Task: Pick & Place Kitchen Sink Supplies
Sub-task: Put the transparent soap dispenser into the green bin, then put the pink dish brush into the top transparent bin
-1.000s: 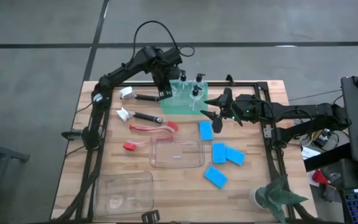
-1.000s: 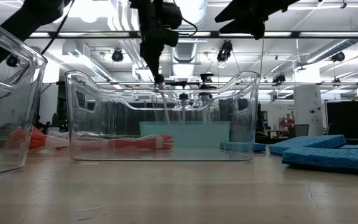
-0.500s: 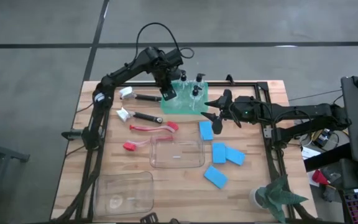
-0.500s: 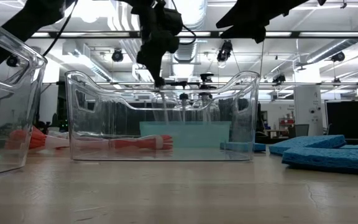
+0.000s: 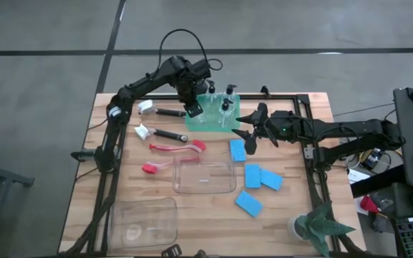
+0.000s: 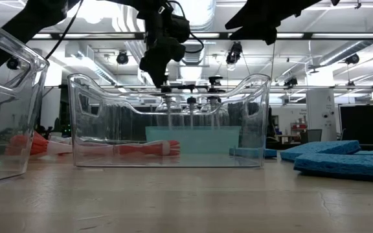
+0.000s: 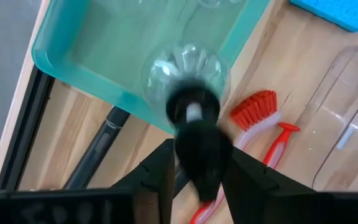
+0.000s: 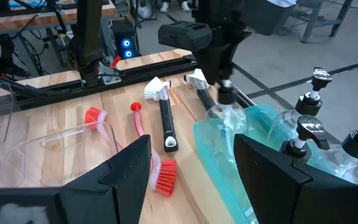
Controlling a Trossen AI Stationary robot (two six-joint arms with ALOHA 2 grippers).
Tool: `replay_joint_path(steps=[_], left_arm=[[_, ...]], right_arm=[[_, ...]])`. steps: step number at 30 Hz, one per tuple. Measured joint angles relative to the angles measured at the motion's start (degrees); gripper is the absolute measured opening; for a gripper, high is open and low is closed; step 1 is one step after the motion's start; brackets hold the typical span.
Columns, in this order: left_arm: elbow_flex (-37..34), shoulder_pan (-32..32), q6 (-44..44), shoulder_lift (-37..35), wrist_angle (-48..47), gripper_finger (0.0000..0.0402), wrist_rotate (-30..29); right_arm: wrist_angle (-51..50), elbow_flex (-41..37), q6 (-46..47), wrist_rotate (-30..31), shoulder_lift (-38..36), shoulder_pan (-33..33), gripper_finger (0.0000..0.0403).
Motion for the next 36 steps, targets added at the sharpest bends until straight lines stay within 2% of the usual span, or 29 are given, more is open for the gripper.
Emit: replay_joint_path(steps=[12,22,30,36], left_arm=[[0.18,-0.01,-0.04,-0.71,-0.03,0.0175,-0.66],[-0.82,-1.82,-1.09,-8.54,0.01,0.017,-0.61],[-10.02,-6.37,-3.32,-19.43,0.18,0.0169,-2.63],[-22.14,-8.92,-6.46,-27.77,2.24,0.0168,-4.3]], right_arm=[[0.0,0.0,0.83,0.0,0.0,0.0,0.0224],[-0.35,-0.07,1.05,-0.06,0.0,0.56,0.0224],[-1.24,-0.11,0.87,-0.2,0.0,0.92,0.0224],[-1.73,-0.22,1.09,-2.63,0.0,0.92,0.0224]])
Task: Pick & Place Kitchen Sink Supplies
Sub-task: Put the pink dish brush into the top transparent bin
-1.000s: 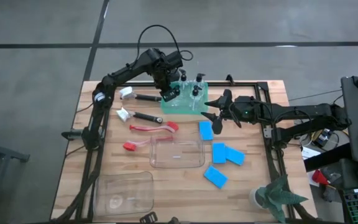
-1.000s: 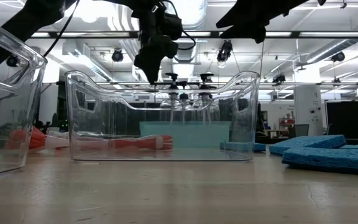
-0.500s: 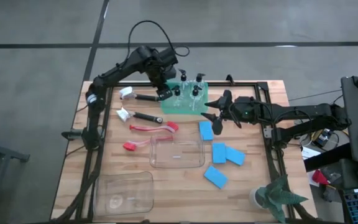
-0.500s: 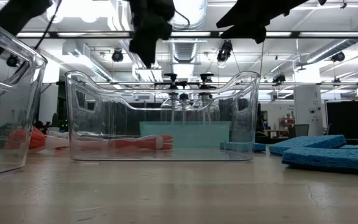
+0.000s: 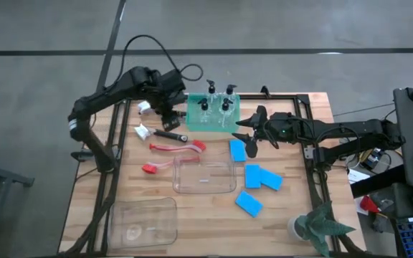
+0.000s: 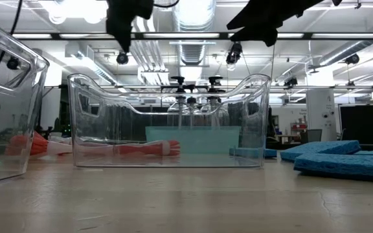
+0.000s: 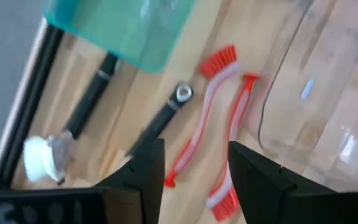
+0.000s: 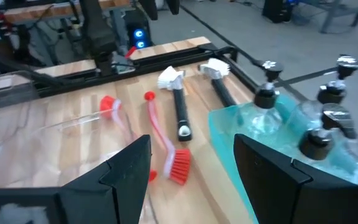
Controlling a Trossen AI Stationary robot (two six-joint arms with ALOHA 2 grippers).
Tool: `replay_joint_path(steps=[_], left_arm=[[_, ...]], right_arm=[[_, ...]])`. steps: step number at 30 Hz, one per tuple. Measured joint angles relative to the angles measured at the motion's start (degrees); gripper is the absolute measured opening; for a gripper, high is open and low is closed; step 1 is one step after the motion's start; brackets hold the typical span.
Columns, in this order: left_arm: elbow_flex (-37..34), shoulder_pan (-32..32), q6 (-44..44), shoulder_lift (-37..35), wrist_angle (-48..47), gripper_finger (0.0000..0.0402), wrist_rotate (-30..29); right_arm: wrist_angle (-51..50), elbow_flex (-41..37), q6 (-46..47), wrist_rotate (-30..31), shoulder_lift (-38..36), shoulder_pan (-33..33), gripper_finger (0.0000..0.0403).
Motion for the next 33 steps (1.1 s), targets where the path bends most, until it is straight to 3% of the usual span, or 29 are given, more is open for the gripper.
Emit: replay_joint_path(steps=[10,18,25,33], left_arm=[[-21.01,-3.65,-3.59,-10.56,8.45,0.0168,-0.15],[-36.47,-7.18,-4.24,-14.57,17.68,0.0168,-0.11],[-45.86,-9.46,-5.76,-14.61,19.17,0.0168,0.32],[-53.31,-13.37,-5.91,-14.58,27.71,0.0168,3.09]], right_arm=[[0.07,-0.02,0.28,-1.71,0.0,0.0,0.0224],[0.1,-0.42,0.44,-1.69,0.0,0.0,0.0224],[0.15,-1.44,1.29,-1.67,0.0,0.0,0.0224],[0.26,-2.18,1.51,-1.53,0.0,-0.02,0.0224]])
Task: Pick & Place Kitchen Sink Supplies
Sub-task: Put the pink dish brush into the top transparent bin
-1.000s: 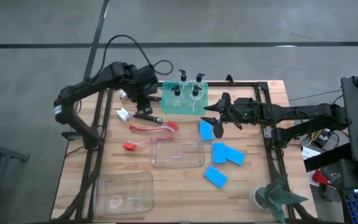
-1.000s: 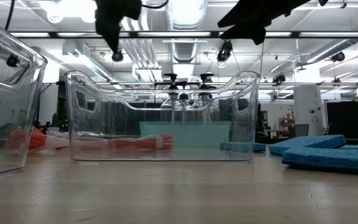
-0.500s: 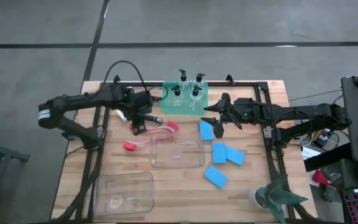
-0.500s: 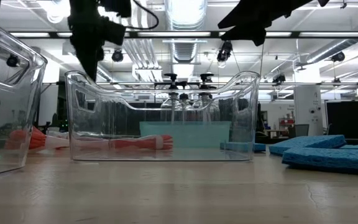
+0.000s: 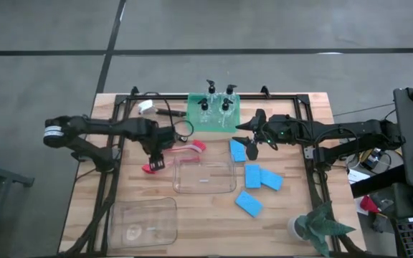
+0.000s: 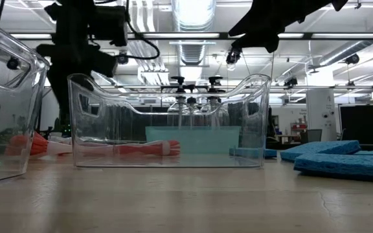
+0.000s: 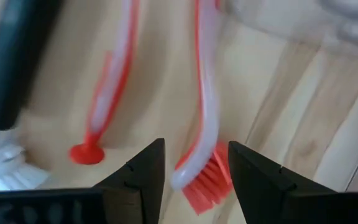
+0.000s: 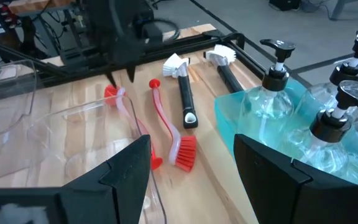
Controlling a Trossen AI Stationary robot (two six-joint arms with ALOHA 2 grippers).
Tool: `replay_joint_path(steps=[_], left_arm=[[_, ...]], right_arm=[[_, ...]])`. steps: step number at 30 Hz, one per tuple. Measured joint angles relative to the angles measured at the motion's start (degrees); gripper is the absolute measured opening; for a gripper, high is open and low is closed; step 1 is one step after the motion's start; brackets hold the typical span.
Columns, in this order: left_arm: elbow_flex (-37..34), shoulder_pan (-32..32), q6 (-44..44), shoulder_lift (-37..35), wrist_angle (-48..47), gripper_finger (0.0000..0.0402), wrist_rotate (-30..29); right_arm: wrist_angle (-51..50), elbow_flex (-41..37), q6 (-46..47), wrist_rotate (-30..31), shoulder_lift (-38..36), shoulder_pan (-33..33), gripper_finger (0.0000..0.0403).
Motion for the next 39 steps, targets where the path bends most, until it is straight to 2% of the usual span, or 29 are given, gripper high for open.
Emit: replay_joint_path(steps=[5,11,22,39], left_arm=[[-3.8,-2.09,-1.51,-0.01,1.94,0.0168,-0.18],[-8.38,-3.22,-2.17,-0.02,11.34,0.0168,0.01],[-12.96,-3.3,-3.51,0.07,15.15,0.0168,0.45],[-15.83,-3.3,-5.61,0.09,20.02,0.0168,1.61]], right_arm=[[0.0,-0.02,-0.03,0.02,0.0,0.0,0.0224],[0.28,-0.07,-0.22,0.04,0.0,0.0,0.0224],[0.37,-0.07,-0.02,0.04,0.0,0.0,0.0224],[0.38,-1.3,1.98,0.08,0.0,0.0,0.0224]])
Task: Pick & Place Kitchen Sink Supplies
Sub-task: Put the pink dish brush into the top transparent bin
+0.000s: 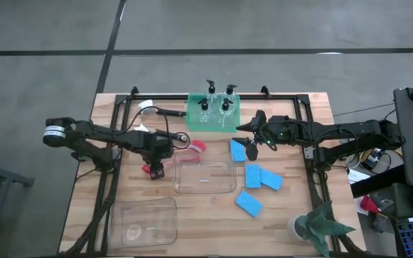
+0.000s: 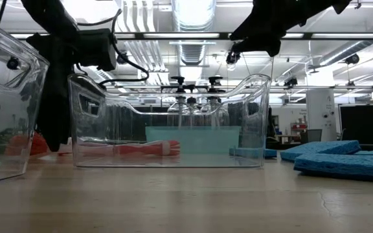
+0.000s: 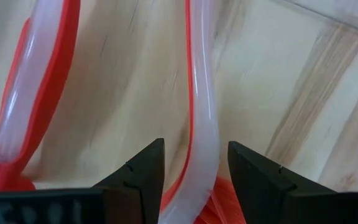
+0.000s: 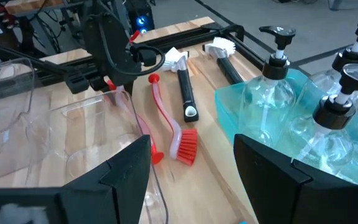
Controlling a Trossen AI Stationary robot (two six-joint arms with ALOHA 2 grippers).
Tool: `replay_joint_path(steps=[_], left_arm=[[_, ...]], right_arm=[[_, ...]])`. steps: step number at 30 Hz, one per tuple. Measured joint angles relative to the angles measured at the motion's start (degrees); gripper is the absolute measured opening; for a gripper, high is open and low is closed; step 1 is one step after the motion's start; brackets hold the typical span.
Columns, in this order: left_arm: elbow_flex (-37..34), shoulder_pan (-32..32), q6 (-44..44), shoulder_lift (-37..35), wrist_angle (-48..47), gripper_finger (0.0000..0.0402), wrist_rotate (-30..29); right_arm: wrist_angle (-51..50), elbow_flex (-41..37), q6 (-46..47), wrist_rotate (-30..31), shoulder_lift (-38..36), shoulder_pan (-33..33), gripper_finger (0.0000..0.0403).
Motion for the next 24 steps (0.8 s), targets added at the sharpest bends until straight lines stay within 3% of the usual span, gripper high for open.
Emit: replay_joint_path(steps=[12,22,24], left_arm=[[-0.71,0.0,-1.64,0.02,1.2,0.0157,-0.23],[-0.73,0.0,0.33,0.02,1.81,0.005,-0.59],[-0.73,0.0,0.72,0.02,1.7,0.0048,-0.57]], right_arm=[[0.08,-0.06,0.04,-0.01,0.0,0.0,0.0224],[0.25,-0.71,0.59,-0.01,0.0,0.0,0.0224],[0.28,-0.71,0.6,0.01,0.0,0.0,0.0224]])
